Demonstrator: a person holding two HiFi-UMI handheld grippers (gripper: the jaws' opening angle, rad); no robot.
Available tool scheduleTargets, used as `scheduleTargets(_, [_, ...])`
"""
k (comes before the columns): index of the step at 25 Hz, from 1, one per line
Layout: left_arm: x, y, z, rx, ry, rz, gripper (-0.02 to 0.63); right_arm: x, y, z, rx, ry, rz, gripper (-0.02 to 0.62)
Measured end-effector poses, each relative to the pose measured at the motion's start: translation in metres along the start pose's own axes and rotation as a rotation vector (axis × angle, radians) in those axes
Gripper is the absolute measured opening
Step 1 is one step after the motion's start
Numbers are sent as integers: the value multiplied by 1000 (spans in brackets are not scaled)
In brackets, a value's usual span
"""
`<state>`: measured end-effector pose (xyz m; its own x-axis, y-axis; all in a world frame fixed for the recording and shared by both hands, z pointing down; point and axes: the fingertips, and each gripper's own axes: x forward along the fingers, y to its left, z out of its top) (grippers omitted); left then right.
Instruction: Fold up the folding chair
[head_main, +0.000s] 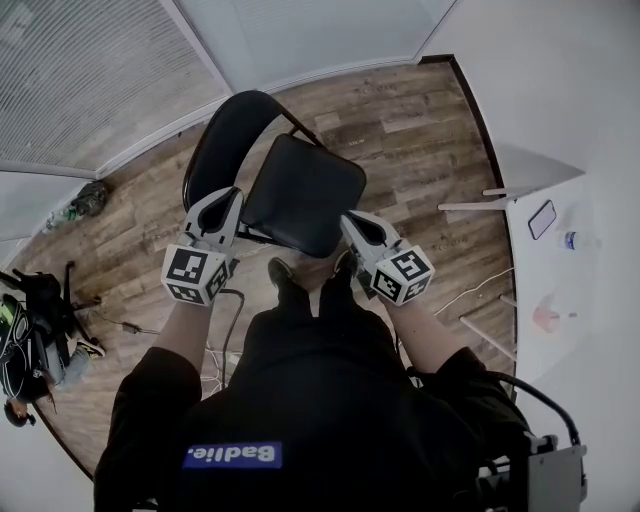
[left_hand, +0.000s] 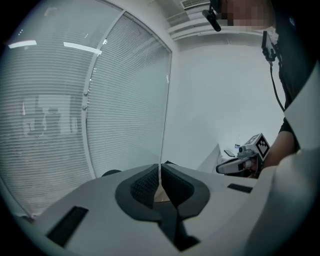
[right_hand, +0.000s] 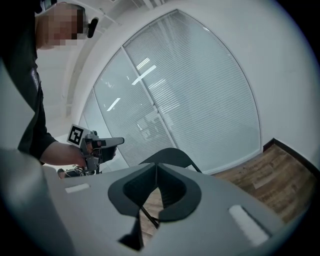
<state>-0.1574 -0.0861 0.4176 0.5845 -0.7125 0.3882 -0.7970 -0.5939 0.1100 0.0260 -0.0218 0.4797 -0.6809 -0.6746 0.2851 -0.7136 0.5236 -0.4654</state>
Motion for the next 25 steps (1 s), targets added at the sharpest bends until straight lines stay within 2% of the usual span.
scheduleTargets(12, [14, 52, -43, 36, 113, 77, 6, 14, -49, -56, 101, 66, -75, 26])
scheduleTargets(25, [32, 96, -58, 75, 209, 118, 8, 30, -111, -119, 203, 138, -141, 51])
